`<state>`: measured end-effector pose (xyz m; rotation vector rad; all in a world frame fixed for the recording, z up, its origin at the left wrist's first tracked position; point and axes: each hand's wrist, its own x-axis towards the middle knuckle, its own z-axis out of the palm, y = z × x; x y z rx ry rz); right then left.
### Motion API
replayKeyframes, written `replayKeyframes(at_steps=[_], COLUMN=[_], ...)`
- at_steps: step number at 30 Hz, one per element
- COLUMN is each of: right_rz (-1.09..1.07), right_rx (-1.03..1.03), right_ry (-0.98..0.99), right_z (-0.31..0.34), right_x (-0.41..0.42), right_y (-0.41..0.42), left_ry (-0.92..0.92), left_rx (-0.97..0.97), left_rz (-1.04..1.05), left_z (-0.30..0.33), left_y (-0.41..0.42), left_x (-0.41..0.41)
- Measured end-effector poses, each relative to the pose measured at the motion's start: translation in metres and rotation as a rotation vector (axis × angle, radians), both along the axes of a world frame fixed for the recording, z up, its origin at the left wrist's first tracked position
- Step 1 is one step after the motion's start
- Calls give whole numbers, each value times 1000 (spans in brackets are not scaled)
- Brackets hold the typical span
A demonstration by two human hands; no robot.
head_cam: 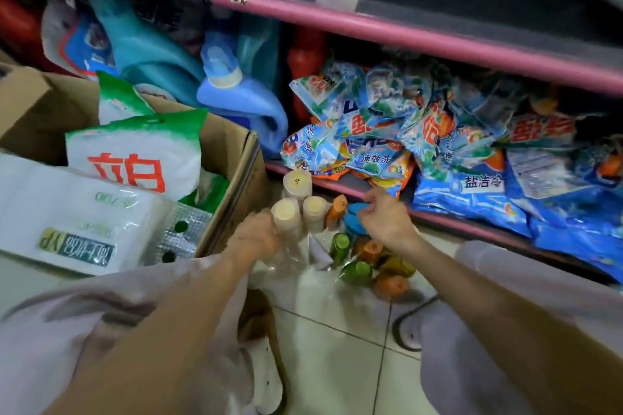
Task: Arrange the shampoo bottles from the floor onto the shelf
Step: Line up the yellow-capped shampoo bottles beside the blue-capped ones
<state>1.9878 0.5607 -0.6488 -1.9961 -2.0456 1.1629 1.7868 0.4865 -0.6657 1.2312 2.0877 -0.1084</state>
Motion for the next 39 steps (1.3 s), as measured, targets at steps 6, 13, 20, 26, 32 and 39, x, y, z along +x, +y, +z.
replayKeyframes(at_steps=[6,13,20,26,32,39], right_rz=[314,428,469,604,484,99], right_rx=[92,123,247,256,230,321], right_ry=[-174,-226,-226,-372,-317,-9], right_z=[-32,-66,-92,-103,-80,-1], right_x=[-30,-70,-76,-78,-62,-31], right_y=[-1,11,14,16,9,7], left_ry=[-47,44,153,206,208,141], left_rx=[-18,83,28,0,-36,179], left_rz=[131,58,31,-19,42,140], left_z=[-50,-71,-89,-92,-64,24], left_y=[-26,-25,-19,-21,-22,-32], left_x=[4,9,4,7,4,0])
